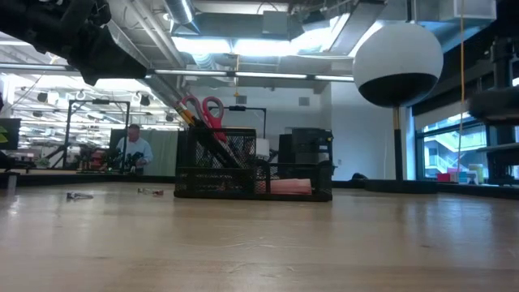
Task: Pick and place office supplies into organizer
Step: Put the pink binder clip into the black desk organizer
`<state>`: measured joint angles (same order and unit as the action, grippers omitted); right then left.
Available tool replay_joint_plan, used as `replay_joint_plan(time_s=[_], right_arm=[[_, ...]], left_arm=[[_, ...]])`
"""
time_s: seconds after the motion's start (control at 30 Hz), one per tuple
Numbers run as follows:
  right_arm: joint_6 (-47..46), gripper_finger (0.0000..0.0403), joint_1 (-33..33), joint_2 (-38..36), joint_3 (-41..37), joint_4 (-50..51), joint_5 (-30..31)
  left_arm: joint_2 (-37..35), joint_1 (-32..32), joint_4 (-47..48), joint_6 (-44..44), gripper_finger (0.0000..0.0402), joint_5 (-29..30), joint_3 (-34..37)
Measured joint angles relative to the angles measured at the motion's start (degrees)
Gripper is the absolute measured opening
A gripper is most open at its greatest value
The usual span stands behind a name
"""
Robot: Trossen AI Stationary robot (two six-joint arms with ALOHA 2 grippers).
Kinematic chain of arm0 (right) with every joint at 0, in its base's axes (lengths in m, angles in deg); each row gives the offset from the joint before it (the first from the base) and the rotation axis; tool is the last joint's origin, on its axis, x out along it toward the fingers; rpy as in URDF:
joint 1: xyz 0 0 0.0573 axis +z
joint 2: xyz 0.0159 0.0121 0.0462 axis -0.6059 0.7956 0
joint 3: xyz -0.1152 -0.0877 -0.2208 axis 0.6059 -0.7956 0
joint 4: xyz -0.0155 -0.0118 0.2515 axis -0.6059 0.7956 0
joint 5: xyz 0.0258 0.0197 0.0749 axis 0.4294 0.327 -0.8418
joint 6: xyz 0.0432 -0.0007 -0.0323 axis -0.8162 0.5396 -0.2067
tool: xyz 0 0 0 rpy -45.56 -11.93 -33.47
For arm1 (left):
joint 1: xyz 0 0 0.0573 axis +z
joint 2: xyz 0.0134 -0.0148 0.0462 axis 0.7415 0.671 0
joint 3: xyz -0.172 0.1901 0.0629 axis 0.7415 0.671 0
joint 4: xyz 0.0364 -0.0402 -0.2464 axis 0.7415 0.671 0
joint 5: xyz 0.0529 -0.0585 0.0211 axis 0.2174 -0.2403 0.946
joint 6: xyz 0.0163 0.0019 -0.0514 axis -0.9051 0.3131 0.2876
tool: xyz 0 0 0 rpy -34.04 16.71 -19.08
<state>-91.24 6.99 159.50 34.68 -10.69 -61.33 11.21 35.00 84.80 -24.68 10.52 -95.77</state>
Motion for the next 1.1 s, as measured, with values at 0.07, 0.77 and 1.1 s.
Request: replay_joint_plan(time_s=[0.07,0.77,1.1], right_arm=[[0.02,0.0071,-1.06,-1.15,0.04,1.82,2.17],[10.82,0.0071,-25.28,-7.82,0.34,-26.95,14.74],[15.23,0.0071,-33.68,-4.30,0.48,-45.96,14.76]], left_arm=[[0.02,0.01,0.00,0.00,0.0072,0.00,0.00],[0.01,0.01,0.42,-0.34,0.0072,-0.02,0.00],[0.00,0.00,1.09,-2.03,0.0072,0.02,0.00]])
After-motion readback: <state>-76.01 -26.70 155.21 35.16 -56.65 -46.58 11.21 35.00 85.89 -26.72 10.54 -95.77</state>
